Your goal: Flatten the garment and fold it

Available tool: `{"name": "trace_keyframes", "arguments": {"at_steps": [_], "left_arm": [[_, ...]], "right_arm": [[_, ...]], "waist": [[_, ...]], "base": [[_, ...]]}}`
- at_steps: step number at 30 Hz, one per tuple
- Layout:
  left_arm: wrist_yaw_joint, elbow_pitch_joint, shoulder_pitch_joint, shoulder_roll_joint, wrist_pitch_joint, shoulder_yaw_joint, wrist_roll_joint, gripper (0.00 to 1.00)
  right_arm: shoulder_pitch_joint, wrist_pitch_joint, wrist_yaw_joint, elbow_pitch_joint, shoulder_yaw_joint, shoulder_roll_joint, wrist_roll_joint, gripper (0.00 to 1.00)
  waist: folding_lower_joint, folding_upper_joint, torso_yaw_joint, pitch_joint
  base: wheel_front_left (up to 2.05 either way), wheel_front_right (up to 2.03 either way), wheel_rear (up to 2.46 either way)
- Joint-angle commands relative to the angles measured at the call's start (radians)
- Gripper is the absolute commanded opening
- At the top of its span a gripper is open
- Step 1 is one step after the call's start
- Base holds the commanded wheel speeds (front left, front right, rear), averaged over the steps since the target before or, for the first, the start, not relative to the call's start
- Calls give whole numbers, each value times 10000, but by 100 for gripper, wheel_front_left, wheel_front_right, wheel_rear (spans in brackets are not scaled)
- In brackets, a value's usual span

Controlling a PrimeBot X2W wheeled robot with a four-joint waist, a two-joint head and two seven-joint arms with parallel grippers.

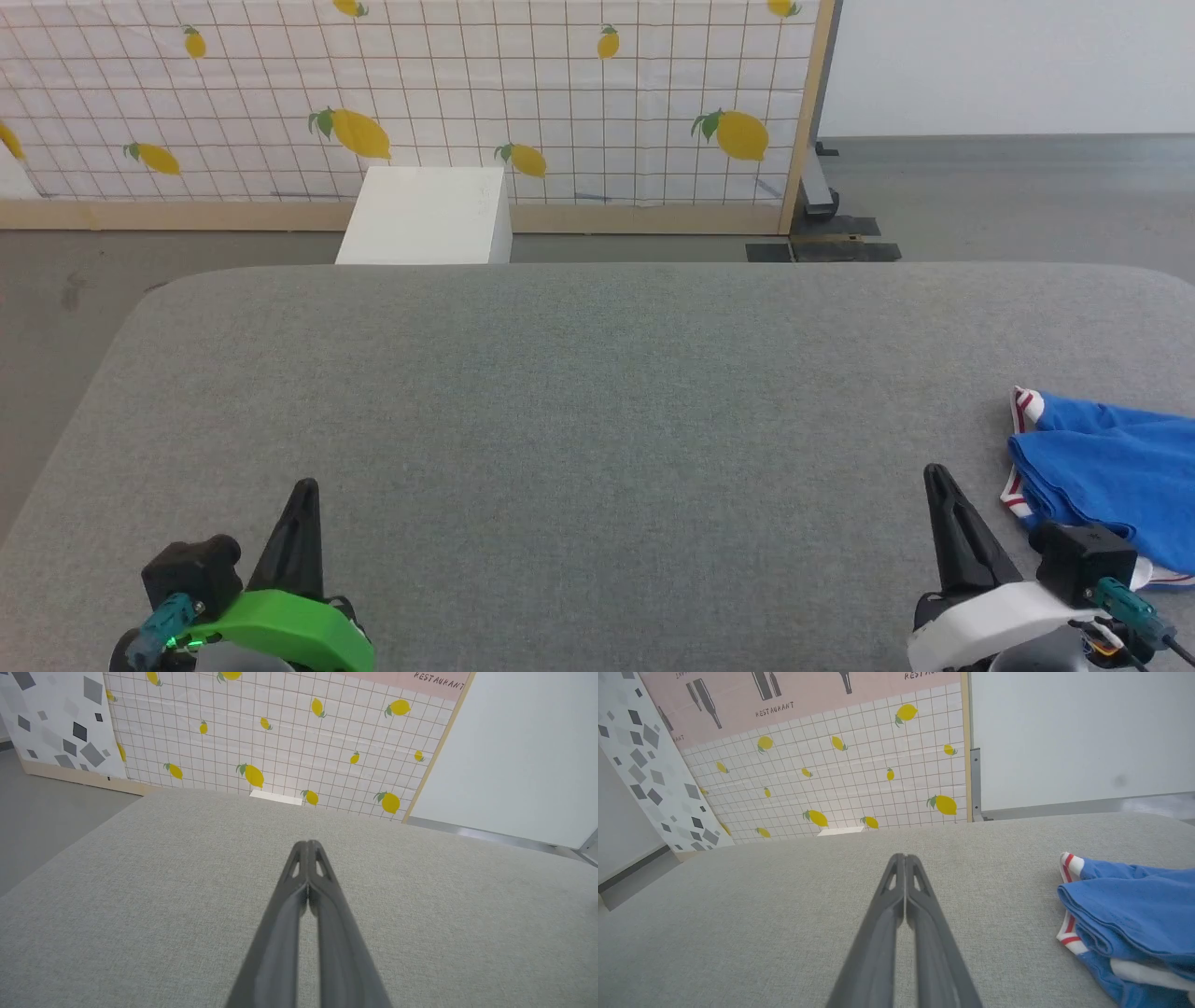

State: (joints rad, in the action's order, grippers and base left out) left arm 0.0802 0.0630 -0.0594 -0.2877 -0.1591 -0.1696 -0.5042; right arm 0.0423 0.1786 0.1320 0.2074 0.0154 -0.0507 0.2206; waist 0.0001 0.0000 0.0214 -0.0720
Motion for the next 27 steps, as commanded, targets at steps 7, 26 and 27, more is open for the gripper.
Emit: {"name": "trace_keyframes", "arguments": {"at_steps": [7, 26, 27], "left_arm": [[-106, -70, 159, 220, 135, 196, 590, 0], [-251, -187, 249, 668, 438, 508, 1516, 0], [-259, -194, 255, 694, 456, 526, 1570, 0]], "right_arm": [[-120, -161, -4, -228, -25, 1, -255, 0], [-183, -499, -6, -612, -52, 2, -661, 0], [-186, -519, -6, -635, -53, 2, -685, 0]], "waist": [[-1, 0, -17, 56], [-1, 0, -58, 194], [-1, 0, -60, 202]], "base": [[0, 0, 0], [0, 0, 0], [0, 0, 0]]}}
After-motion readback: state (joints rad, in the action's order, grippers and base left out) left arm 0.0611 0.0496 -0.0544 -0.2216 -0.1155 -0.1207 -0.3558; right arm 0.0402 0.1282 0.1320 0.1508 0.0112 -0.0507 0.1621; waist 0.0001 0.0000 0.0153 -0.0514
